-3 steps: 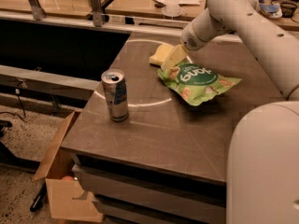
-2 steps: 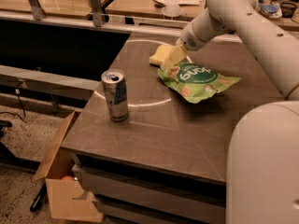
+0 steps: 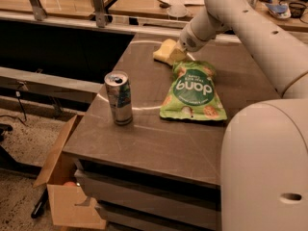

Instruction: Move sponge near redbull can

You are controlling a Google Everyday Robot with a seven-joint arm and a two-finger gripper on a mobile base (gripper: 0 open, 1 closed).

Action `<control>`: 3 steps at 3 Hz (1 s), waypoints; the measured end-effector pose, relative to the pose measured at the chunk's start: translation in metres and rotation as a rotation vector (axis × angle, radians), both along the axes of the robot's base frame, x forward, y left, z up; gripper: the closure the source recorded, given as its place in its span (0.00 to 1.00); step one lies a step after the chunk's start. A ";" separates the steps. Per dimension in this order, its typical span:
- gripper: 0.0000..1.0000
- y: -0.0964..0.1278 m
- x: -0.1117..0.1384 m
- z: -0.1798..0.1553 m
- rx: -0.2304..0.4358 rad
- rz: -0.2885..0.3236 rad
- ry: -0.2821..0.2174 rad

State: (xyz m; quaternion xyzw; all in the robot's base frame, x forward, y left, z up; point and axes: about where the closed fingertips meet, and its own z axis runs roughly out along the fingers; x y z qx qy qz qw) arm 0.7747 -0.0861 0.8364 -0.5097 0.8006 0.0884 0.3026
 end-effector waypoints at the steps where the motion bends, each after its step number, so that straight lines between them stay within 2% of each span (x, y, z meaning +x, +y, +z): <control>1: 1.00 0.000 0.000 0.000 0.000 0.000 0.000; 2: 1.00 0.003 -0.036 0.054 -0.014 0.102 -0.019; 3: 1.00 0.003 -0.073 0.088 -0.021 0.179 -0.021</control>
Offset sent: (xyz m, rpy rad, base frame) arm -0.0661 0.0010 0.1201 -0.0335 -0.0519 0.1980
